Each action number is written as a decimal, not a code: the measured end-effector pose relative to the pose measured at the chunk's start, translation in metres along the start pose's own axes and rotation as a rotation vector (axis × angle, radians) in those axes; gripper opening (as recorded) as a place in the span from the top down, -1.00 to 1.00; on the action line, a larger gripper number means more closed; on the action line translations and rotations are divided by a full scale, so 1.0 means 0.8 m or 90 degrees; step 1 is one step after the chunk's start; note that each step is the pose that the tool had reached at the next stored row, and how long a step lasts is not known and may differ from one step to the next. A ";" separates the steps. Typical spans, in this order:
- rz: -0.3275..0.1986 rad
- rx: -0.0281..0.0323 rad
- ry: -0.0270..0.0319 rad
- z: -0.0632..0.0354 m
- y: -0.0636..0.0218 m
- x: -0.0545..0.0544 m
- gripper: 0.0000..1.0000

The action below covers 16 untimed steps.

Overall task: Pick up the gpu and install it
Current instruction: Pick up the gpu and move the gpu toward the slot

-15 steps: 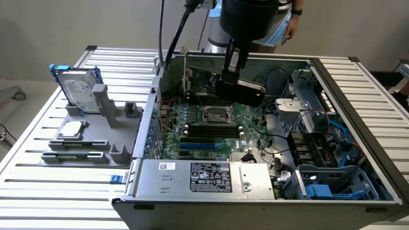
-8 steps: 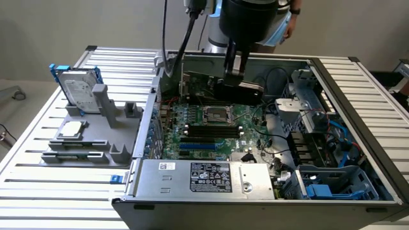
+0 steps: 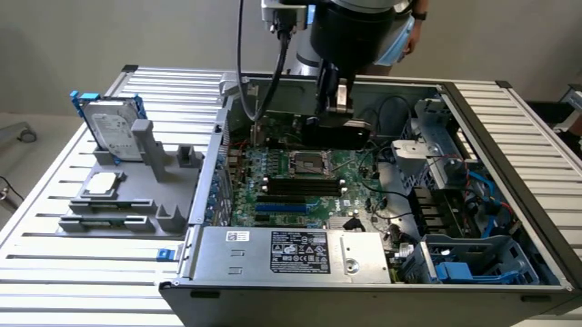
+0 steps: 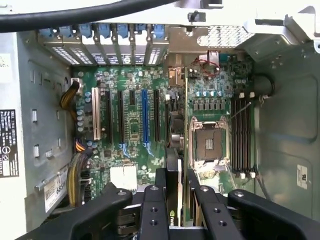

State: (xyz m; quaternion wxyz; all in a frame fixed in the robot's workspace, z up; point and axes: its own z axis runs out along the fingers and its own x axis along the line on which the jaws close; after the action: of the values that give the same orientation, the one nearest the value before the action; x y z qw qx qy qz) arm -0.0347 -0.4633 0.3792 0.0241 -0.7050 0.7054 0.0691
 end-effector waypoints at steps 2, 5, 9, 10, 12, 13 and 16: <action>-0.020 -0.0013 0.0013 0.003 0.000 0.000 0.47; -0.027 0.0045 0.0019 0.009 0.003 0.000 0.47; -0.029 0.0143 0.0022 0.017 0.016 0.001 0.47; -0.030 0.0148 0.0024 0.019 0.019 0.001 0.47; -0.030 0.0155 0.0028 0.022 0.024 0.001 0.47; -0.030 0.0159 0.0031 0.024 0.026 0.002 0.47; -0.030 0.0173 0.0043 0.028 0.033 0.003 0.47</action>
State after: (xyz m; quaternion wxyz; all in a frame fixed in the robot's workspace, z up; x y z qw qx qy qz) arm -0.0622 -0.4625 0.3584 0.0329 -0.7213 0.6895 0.0565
